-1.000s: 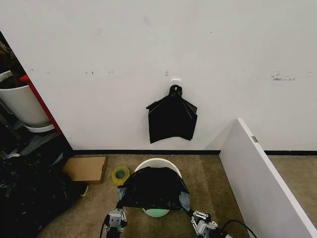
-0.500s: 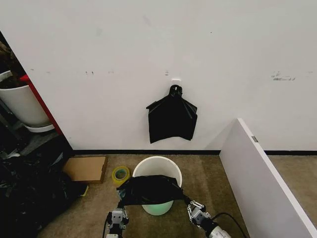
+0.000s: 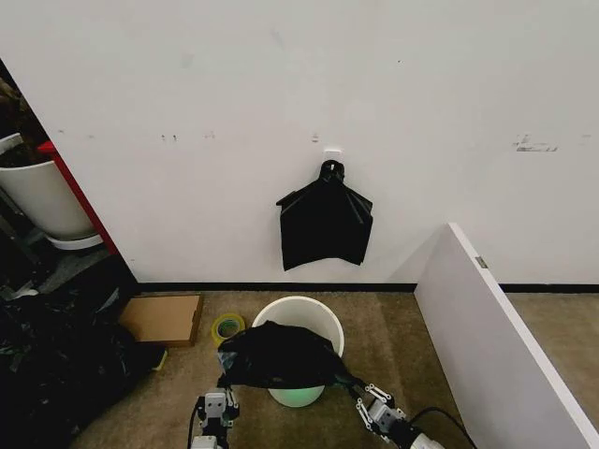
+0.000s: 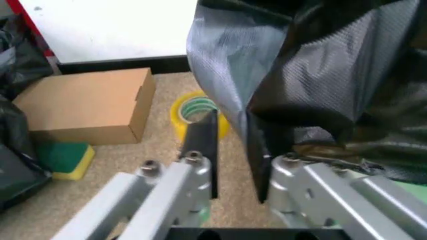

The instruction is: Place the garbage bag over the trash bin.

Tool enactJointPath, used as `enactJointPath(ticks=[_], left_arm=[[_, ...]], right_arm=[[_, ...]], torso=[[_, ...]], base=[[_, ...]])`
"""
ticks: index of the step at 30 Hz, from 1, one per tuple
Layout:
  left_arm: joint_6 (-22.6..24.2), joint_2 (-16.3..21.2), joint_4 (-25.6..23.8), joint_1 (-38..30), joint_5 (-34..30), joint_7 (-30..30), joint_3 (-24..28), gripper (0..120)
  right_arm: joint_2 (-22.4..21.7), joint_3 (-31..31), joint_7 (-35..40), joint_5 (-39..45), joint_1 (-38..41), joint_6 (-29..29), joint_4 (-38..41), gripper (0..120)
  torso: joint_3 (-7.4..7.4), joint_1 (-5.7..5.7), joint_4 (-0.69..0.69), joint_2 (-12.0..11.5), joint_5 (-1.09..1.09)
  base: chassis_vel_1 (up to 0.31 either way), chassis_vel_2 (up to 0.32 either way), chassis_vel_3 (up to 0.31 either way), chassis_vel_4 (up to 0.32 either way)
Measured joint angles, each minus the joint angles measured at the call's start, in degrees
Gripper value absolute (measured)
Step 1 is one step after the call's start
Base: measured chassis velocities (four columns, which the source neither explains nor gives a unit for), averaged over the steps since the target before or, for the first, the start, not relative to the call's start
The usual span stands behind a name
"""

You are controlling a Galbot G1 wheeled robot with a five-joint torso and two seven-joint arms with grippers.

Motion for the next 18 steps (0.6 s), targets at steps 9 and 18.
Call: enactJointPath(ticks=[9,18], left_arm=[[3.0,1.7,-3.8,2.8,1.1,4.7,-1.0,56],[0.5,3.8,-3.9,5.1,7.3,14.0,-2.6,90]], right_arm=[[-0.4,2.7,-10.9,2.6,0.8,5.8,-1.6,65],[-1.1,4.3,-11.7,3.1,0.6,7.0,-0.6,98]], torso=[[0.00,0.00,0.00,0.0,0.00],[0.00,0.00,0.00,0.0,0.00]], base=[[0.000,0.000,0.000,0.000],[0.000,0.000,0.000,0.000]])
